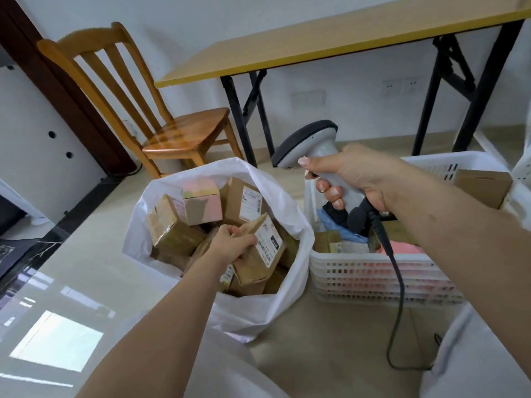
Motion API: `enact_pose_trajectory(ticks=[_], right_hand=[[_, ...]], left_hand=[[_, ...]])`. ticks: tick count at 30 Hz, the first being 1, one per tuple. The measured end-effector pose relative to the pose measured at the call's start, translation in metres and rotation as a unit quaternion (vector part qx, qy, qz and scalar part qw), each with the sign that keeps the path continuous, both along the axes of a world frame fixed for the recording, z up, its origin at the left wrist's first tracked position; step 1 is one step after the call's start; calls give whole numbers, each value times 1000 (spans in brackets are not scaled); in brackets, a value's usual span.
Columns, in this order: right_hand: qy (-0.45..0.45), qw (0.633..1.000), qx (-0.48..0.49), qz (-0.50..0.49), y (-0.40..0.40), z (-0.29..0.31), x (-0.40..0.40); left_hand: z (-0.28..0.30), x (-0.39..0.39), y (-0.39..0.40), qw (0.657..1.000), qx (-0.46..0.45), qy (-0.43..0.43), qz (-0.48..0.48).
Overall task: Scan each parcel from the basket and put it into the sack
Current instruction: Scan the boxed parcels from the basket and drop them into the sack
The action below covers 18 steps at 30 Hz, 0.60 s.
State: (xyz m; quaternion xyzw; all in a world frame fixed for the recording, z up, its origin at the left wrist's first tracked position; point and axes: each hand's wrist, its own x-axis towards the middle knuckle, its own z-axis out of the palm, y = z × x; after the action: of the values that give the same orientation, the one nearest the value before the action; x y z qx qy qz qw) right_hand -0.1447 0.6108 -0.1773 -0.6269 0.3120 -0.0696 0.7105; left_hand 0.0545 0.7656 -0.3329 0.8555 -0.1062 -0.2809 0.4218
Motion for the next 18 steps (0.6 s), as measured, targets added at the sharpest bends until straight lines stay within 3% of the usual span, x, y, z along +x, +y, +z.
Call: enact_pose_trajectory(ticks=[2, 4, 6, 11, 14, 18], right_hand=[[5, 1000, 19, -6, -8, -12, -1], [13, 999, 44, -16, -17, -24, -2], [26, 997, 62, -33, -28, -37, -5], [46, 992, 80, -85, -61, -69, -14], [39, 988, 82, -128, -85, -86, -26], [18, 974, 91, -206, -127, -106, -52]], left_hand=[[-17, -2, -6, 997, 68, -23, -36], [-30, -3, -10, 970, 193, -97, -112], [-35, -6, -20, 944, 251, -167, -136], [-26, -17, -75, 942, 187, -239, -143], [-20, -35, -121, 960, 89, -216, -157], [-18, -66, -190, 947, 10, -220, -232]])
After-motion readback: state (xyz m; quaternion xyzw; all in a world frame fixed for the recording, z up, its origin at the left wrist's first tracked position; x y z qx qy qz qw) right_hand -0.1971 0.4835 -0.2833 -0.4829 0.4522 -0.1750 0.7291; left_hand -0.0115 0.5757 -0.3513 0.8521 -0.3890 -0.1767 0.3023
